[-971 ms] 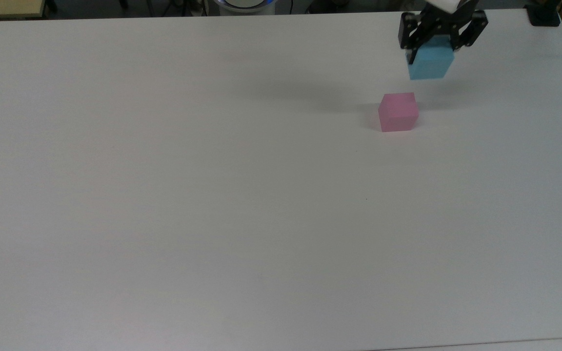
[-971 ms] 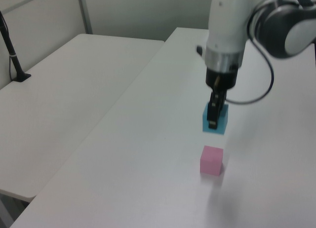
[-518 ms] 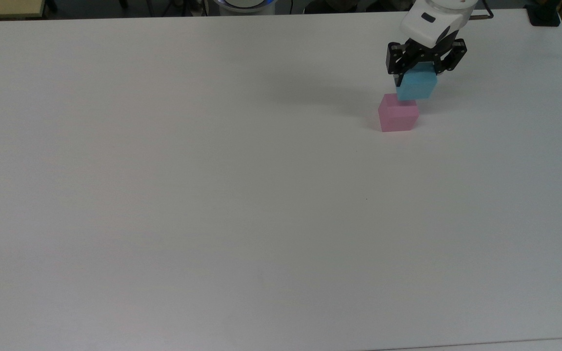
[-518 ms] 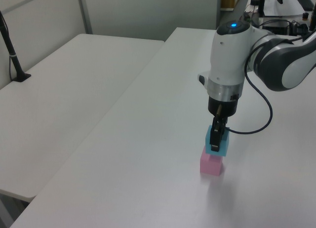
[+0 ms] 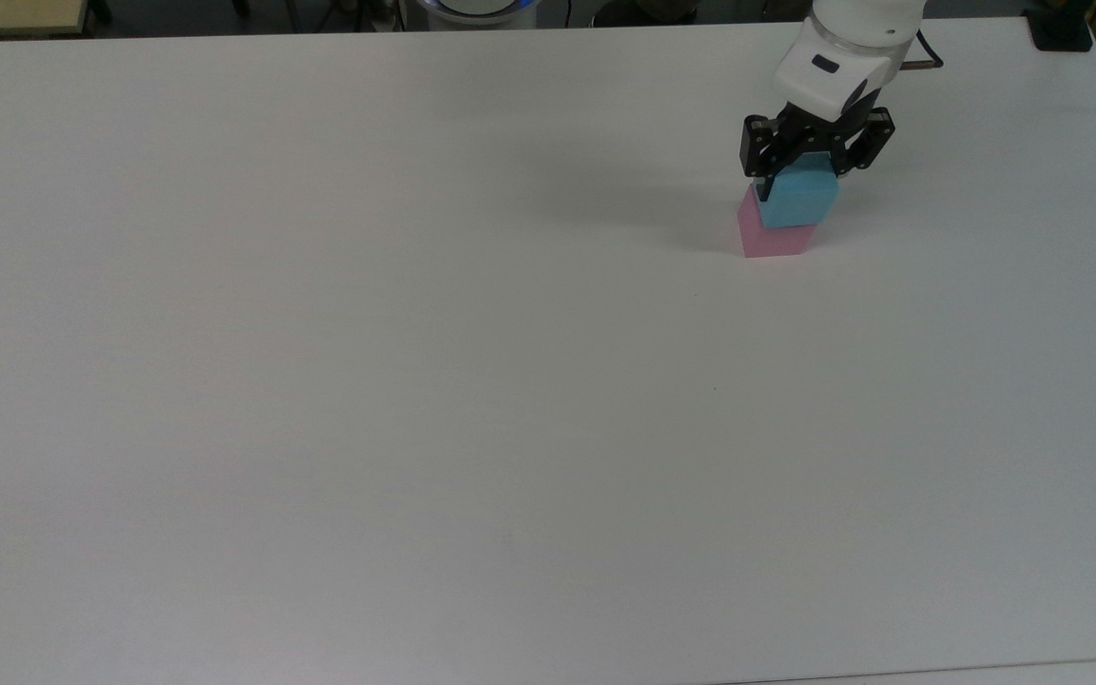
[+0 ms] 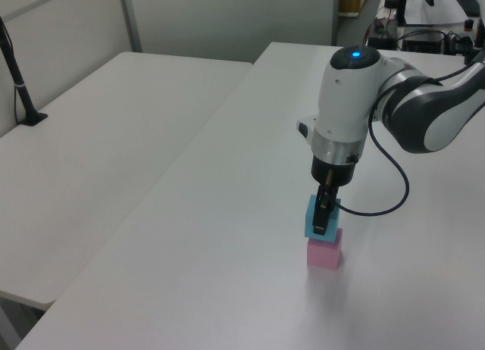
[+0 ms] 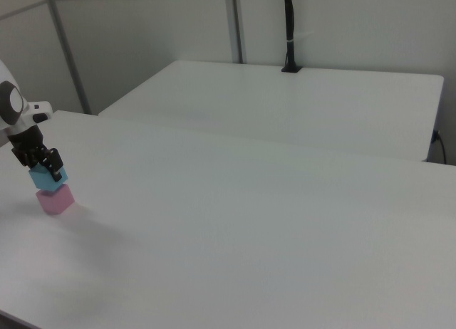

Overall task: Put blue cube on pink cube
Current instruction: 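Lower the light-blue cube onto the top of the pink cube, then open the gripper and raise it away from the stacked cubes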

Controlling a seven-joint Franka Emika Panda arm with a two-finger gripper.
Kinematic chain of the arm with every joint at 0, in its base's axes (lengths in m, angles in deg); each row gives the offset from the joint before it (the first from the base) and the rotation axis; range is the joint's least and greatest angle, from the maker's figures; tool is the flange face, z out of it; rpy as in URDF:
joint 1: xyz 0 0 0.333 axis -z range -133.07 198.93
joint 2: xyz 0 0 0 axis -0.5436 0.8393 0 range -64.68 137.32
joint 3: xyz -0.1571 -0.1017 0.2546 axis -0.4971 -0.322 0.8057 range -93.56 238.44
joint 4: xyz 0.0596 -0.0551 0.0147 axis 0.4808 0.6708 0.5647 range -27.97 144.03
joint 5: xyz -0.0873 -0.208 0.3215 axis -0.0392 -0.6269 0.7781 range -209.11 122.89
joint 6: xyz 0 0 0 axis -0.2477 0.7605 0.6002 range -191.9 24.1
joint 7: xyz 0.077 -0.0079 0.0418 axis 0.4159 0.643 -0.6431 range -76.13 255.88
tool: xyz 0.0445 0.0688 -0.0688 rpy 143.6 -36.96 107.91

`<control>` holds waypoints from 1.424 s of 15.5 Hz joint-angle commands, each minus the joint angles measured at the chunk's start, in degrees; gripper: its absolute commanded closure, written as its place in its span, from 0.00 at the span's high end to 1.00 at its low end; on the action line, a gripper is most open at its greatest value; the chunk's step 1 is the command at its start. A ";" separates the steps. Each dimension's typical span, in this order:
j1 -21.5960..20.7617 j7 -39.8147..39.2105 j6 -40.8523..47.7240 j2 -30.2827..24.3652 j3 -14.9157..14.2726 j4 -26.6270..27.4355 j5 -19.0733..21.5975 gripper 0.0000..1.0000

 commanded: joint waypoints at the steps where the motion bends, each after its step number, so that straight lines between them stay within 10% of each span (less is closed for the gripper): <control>1: -0.22 0.50 -1.84 -0.91 -0.19 2.25 -1.16 0.26; 5: -0.31 0.94 -1.93 -1.00 -0.19 2.87 -1.16 0.65; 6: -0.31 1.03 -1.84 -1.00 -0.19 2.87 -1.16 0.99; 22: -0.93 0.15 18.70 -7.23 -0.11 -8.45 1.21 1.00</control>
